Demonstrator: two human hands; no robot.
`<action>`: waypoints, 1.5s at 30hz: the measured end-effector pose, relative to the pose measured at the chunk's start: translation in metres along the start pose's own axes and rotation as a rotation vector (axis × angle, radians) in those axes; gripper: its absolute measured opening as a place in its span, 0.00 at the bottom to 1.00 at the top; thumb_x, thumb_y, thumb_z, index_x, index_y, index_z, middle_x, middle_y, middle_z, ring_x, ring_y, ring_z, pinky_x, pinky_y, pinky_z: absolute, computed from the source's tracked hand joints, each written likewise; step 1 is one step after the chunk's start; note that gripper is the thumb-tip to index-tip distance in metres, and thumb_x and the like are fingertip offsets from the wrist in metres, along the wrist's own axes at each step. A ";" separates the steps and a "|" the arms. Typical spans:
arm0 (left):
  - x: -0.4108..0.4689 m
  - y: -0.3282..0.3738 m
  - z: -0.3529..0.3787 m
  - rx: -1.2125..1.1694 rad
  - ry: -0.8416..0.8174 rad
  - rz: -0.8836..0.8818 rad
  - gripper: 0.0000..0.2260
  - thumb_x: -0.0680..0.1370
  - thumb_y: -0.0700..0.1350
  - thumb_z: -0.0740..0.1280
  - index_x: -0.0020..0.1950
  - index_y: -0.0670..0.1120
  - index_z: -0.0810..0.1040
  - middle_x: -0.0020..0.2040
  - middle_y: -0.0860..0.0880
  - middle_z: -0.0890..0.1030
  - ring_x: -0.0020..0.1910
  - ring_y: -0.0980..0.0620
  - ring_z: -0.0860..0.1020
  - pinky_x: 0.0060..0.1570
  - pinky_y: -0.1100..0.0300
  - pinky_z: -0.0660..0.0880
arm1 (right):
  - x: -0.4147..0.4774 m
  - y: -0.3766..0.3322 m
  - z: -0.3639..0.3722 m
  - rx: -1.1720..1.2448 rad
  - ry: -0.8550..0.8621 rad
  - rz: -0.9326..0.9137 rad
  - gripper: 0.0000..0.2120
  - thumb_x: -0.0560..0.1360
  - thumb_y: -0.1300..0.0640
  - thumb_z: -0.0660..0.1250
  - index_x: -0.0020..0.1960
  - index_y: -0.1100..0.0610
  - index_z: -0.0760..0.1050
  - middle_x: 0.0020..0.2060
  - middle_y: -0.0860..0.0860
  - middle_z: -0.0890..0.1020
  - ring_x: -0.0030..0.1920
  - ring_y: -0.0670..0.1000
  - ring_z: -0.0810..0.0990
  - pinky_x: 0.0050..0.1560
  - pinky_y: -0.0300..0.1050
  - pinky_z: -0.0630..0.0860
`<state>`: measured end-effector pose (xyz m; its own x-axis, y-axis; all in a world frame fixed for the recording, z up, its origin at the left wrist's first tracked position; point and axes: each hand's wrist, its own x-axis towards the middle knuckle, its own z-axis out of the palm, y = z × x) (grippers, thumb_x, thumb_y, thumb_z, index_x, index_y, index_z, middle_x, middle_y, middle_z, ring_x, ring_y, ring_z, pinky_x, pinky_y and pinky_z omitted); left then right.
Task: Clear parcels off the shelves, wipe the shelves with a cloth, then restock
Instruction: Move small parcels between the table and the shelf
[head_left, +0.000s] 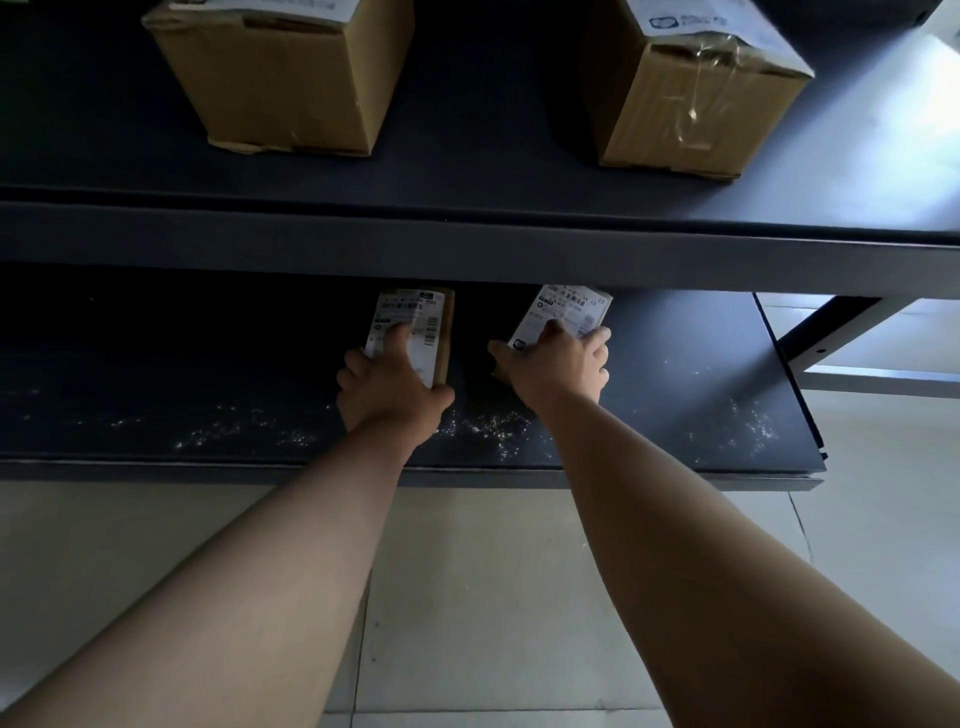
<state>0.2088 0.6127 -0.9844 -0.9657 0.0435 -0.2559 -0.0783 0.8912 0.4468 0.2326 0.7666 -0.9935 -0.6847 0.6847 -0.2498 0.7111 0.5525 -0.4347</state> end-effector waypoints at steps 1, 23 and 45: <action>0.000 -0.001 0.002 0.004 0.000 0.006 0.37 0.69 0.54 0.73 0.73 0.58 0.57 0.66 0.40 0.62 0.63 0.39 0.65 0.58 0.48 0.68 | 0.001 -0.003 0.003 0.043 -0.001 0.032 0.31 0.67 0.36 0.69 0.60 0.55 0.71 0.70 0.66 0.58 0.67 0.66 0.64 0.67 0.60 0.65; -0.160 0.018 -0.067 0.055 -0.207 -0.034 0.33 0.70 0.55 0.71 0.71 0.61 0.58 0.64 0.44 0.63 0.62 0.42 0.66 0.56 0.53 0.68 | -0.184 0.058 -0.112 -0.018 0.043 -0.007 0.25 0.63 0.47 0.69 0.55 0.53 0.64 0.57 0.56 0.68 0.56 0.58 0.66 0.61 0.52 0.69; -0.368 0.295 -0.342 0.061 -0.264 0.363 0.36 0.68 0.59 0.71 0.71 0.64 0.55 0.64 0.44 0.64 0.62 0.41 0.67 0.60 0.51 0.68 | -0.357 0.028 -0.537 0.198 0.452 0.227 0.24 0.61 0.47 0.70 0.54 0.51 0.66 0.53 0.52 0.69 0.55 0.57 0.69 0.60 0.49 0.68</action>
<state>0.4565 0.7048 -0.4651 -0.8310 0.4651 -0.3052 0.2764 0.8213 0.4991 0.5822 0.7929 -0.4518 -0.3494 0.9367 0.0211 0.7597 0.2964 -0.5788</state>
